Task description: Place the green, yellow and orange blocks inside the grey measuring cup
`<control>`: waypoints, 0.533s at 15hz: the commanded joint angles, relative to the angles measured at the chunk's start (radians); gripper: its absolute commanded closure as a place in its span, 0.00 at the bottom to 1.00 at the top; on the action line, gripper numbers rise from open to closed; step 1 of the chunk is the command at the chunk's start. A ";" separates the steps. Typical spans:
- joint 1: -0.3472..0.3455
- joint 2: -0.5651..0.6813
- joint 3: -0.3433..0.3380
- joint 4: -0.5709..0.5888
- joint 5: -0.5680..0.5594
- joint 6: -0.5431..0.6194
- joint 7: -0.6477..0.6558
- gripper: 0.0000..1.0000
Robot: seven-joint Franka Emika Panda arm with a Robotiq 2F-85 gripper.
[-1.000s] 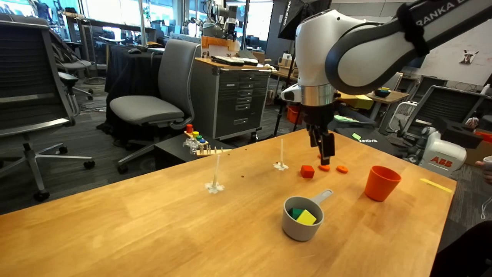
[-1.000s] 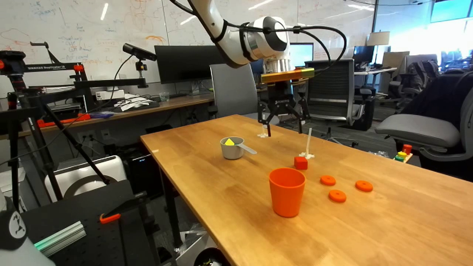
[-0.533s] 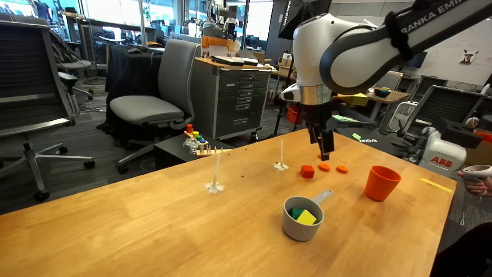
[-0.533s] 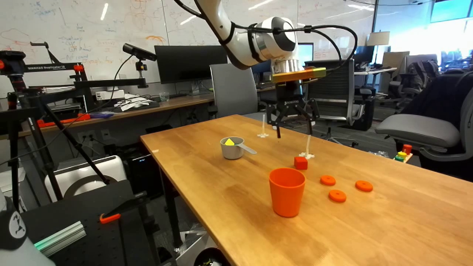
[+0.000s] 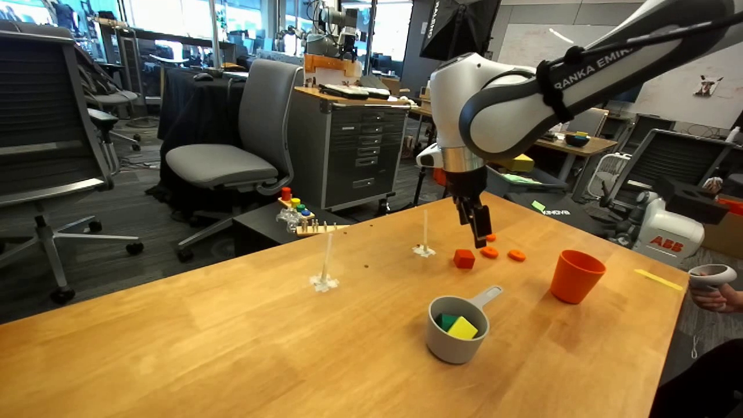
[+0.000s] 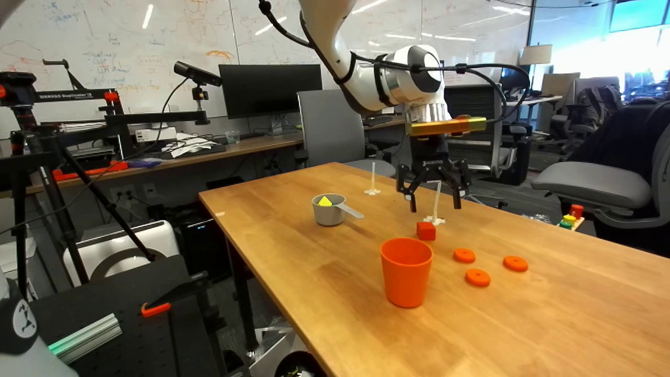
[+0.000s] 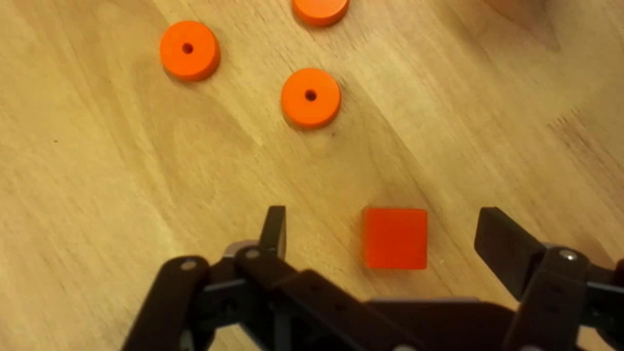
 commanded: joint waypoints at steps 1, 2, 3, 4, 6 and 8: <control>0.016 0.097 -0.007 0.138 -0.002 -0.079 -0.058 0.00; 0.021 0.114 -0.005 0.153 -0.001 -0.088 -0.065 0.00; 0.026 0.130 -0.004 0.170 -0.001 -0.099 -0.074 0.00; 0.031 0.144 -0.003 0.178 -0.002 -0.104 -0.081 0.00; 0.041 0.165 -0.001 0.195 0.000 -0.113 -0.090 0.00; 0.051 0.175 0.000 0.198 0.003 -0.118 -0.090 0.00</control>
